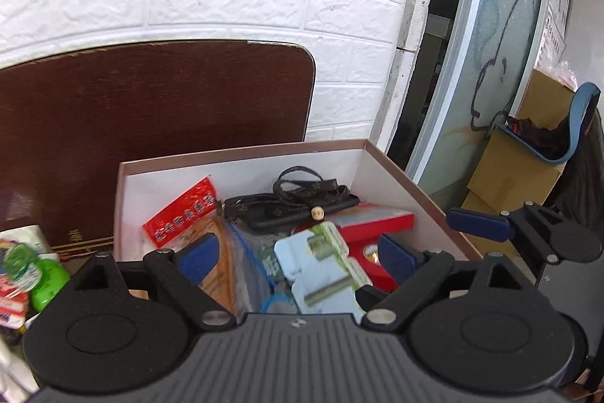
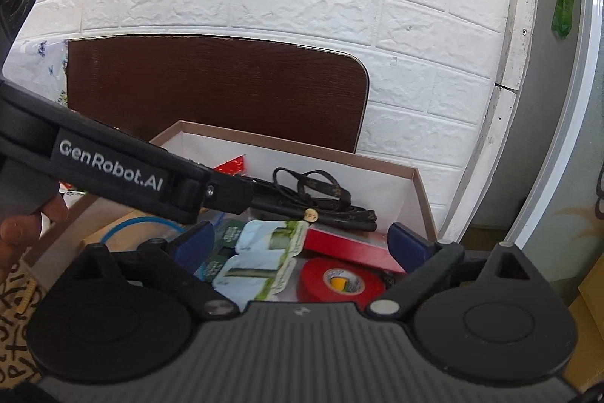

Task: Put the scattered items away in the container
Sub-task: 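Release the bag into the box and withdraw both tools to the table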

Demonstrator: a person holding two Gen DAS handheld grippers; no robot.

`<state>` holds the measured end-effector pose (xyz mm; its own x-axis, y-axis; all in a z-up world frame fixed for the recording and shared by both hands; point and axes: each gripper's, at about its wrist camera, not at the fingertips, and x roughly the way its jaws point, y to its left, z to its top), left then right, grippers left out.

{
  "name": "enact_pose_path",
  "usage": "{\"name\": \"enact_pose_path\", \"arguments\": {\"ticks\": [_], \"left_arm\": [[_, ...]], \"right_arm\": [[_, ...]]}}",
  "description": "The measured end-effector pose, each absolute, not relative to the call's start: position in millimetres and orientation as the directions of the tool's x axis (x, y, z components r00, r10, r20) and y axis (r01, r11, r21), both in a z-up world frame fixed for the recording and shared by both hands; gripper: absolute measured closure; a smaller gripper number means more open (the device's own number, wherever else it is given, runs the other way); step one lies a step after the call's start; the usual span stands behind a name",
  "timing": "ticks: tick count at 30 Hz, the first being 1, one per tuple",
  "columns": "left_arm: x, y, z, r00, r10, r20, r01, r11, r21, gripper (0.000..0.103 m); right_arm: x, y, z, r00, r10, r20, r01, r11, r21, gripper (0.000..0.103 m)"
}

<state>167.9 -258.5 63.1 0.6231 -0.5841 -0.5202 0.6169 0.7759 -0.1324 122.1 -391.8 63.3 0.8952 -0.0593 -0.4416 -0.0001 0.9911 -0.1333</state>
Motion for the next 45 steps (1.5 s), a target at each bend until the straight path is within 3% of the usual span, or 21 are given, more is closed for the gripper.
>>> {"name": "enact_pose_path", "arguments": {"ticks": [11,22,33,45], "left_arm": [[103.7,-216.1,65.1,0.732,-0.458,-0.504,0.517,0.855,-0.025,0.009],[57.2,-166.2,61.3,0.774,-0.409,-0.483,0.456,0.890,-0.021,0.009],[14.0,-88.0,12.2,0.772,-0.353,-0.529,0.351,0.930,-0.107,0.009],[26.0,0.5,-33.0,0.759,-0.247,-0.602,0.140,0.966,-0.219,0.009]], "right_arm": [[76.6,-352.4,75.8,0.889,-0.033,-0.456,-0.025,0.992,-0.121,0.006],[36.8,-302.3,77.5,0.885,0.037,-0.465,-0.092,0.991,-0.097,0.006],[0.4,-227.8,42.3,0.831,0.171,-0.529,-0.235,0.970,-0.055,0.006],[0.9,-149.1,2.2,0.757,0.272,-0.595,-0.393,0.916,-0.081,0.006]]}}
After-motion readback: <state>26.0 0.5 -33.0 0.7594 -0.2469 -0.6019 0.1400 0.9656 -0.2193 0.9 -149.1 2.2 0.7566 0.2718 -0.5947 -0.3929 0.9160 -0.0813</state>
